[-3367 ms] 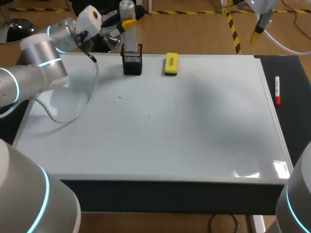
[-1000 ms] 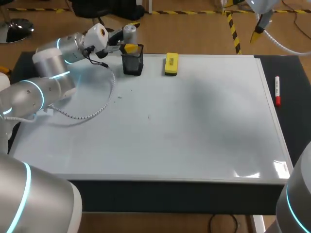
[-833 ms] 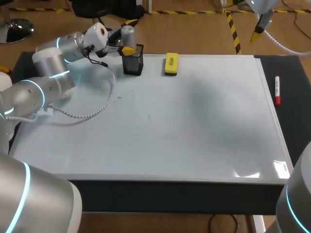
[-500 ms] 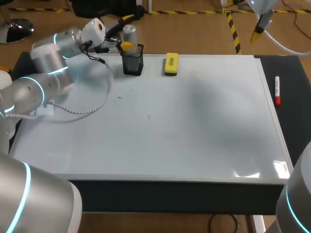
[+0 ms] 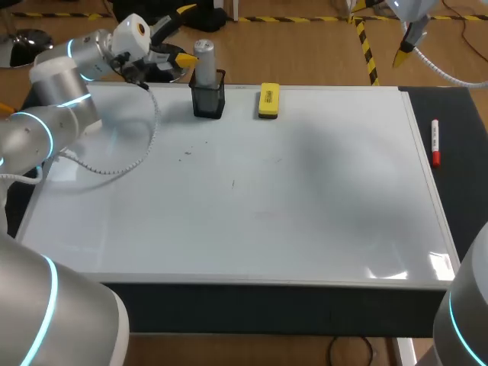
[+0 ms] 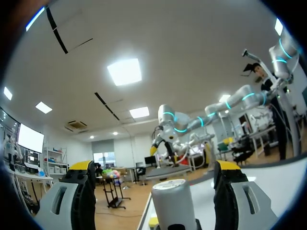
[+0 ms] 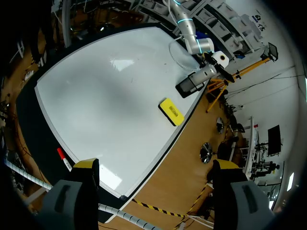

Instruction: Pick up the inspection probe, press it on each red-marked spot on the whiteboard one by one, put down the probe, pick up the eraser, and wipe off all the red marks.

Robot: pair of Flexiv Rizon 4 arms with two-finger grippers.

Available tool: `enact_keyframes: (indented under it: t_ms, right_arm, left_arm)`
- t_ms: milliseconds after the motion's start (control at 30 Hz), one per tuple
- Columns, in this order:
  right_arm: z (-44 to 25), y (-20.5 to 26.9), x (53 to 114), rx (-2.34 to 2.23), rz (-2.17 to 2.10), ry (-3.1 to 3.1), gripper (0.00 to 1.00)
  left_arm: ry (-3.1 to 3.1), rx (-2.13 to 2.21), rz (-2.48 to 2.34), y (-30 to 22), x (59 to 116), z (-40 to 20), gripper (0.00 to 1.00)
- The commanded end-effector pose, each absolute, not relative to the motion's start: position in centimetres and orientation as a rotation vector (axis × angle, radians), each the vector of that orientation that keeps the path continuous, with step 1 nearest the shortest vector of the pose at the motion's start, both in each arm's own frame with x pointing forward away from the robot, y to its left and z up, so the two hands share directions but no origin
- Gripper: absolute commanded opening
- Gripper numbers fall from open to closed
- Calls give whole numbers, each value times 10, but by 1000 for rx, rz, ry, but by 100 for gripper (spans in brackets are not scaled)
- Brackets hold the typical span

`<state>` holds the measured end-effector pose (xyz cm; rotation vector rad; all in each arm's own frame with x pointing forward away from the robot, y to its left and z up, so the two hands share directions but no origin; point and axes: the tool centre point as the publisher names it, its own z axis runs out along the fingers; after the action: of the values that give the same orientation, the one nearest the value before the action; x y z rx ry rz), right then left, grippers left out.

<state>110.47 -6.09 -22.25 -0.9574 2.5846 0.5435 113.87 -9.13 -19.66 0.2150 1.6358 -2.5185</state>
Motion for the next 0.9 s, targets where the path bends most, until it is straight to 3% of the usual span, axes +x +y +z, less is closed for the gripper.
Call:
enact_keyframes:
  t_ms: [33, 900]
  right_arm:
    - [-222, -61, 1105, -962, 539, 2588, 100]
    - [-222, -61, 1105, -962, 539, 2588, 100]
  left_arm:
    - [1716, -181, -2221, -77, 1104, -185, 100]
    - [1777, -326, -1941, -25, 1050, -200, 100]
